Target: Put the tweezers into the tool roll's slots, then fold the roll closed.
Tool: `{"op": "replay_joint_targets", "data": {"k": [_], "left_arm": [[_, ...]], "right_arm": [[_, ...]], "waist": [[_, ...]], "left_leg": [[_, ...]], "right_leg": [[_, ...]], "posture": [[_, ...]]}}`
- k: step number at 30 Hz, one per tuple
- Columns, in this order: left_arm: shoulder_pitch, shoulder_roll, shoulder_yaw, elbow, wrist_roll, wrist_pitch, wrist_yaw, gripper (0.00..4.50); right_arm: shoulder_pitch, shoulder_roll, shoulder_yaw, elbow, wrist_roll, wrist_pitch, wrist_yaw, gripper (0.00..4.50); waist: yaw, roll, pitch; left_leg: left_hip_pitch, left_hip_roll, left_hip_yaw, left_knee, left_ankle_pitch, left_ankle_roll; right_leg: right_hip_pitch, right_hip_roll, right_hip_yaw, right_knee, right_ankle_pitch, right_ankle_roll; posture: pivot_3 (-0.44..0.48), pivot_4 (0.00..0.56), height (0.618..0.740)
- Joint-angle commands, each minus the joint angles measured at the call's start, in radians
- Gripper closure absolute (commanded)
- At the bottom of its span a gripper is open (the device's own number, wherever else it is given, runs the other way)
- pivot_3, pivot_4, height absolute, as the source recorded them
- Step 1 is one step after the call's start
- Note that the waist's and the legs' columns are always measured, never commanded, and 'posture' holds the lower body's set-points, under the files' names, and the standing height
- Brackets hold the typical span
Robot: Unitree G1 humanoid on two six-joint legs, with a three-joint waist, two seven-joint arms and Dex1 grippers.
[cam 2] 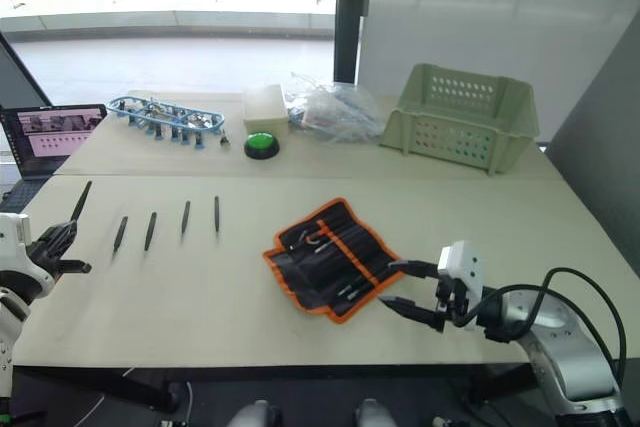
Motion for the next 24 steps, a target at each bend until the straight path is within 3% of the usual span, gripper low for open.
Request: {"op": "replay_joint_targets", "data": {"k": [1,3,6,16,24], "left_arm": [[-0.019,0.01,-0.07,-0.149,-0.079,0.086,-0.042,4.5],[-0.038,0.007,-0.123,-0.2,-0.109,0.135,-0.055,4.5],[-0.072,0.013,-0.251,-0.273,-0.135,0.198,-0.105,4.5],[-0.268,0.002,-0.534,-0.245,-0.105,0.366,-0.158,4.5],[-0.425,0.026,-0.71,-0.259,-0.076,0.516,-0.215,4.5]], "right_arm": [[-0.019,0.015,-0.001,0.012,-0.036,-0.024,-0.036,2.84],[-0.022,0.031,0.01,0.02,-0.06,-0.036,-0.054,3.66],[-0.022,0.07,0.026,0.034,-0.099,-0.048,-0.105,4.44],[-0.073,0.221,0.097,0.094,-0.245,-0.061,-0.313,4.44],[-0.134,0.255,0.142,0.165,-0.337,-0.037,-0.404,4.44]], "waist": [[-0.001,0.0,0.0],[-0.003,0.0,0.0],[-0.006,0.0,0.0],[-0.022,0.0,0.0],[-0.021,0.0,0.0]], "left_leg": [[0.0,0.0,0.0,0.0,0.0,0.0],[0.0,0.0,0.0,0.0,0.0,0.0],[0.0,0.0,0.0,0.0,0.0,0.0],[0.0,0.0,0.0,0.0,0.0,0.0],[-0.001,-0.001,0.0,0.0,0.0,0.0]], "right_leg": [[0.0,0.0,0.0,0.0,0.0,0.0],[0.0,0.0,0.0,0.0,0.0,0.0],[0.0,0.001,0.001,0.001,0.0,0.0],[0.0,0.002,0.003,0.002,0.0,0.0],[-0.001,0.003,0.003,0.001,0.0,0.001]], "posture": [[0.0,0.15,0.721],[0.0,0.15,0.721],[0.0,0.15,0.721],[0.0,0.15,0.721],[0.0,0.15,0.721]]}}
